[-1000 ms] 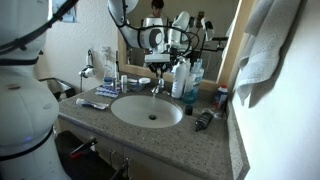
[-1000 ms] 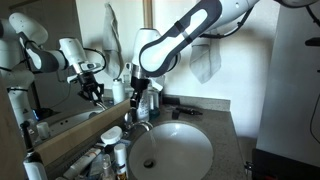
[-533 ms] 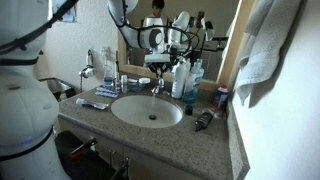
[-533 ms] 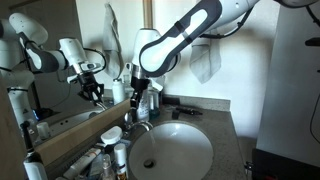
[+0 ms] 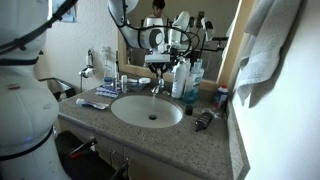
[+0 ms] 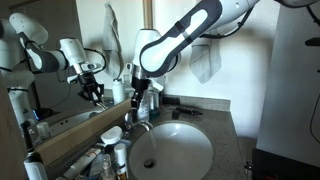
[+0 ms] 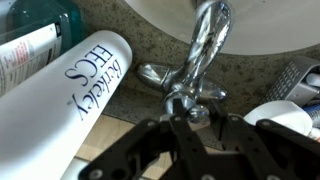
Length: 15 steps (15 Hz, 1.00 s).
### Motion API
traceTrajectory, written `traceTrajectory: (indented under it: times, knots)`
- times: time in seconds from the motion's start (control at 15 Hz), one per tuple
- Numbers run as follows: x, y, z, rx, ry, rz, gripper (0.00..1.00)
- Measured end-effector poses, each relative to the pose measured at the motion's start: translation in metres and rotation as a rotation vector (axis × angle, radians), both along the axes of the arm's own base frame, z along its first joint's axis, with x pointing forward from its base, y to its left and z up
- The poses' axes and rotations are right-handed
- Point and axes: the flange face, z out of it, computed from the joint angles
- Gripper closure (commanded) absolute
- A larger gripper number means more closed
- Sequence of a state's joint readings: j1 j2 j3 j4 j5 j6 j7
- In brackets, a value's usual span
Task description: Open the faucet then close the faucet
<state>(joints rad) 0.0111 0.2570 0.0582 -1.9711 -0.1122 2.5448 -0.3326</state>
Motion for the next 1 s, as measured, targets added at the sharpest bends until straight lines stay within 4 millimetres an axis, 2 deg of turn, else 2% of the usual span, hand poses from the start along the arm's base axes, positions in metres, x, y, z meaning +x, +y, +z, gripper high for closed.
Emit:
traceTrajectory:
  times: [0.53, 1.0]
  knots:
    - [-0.002, -0.006, -0.004, 0.012, 0.022, -0.021, 0.92]
    - [-0.009, -0.019, -0.021, 0.035, 0.075, -0.058, 0.92]
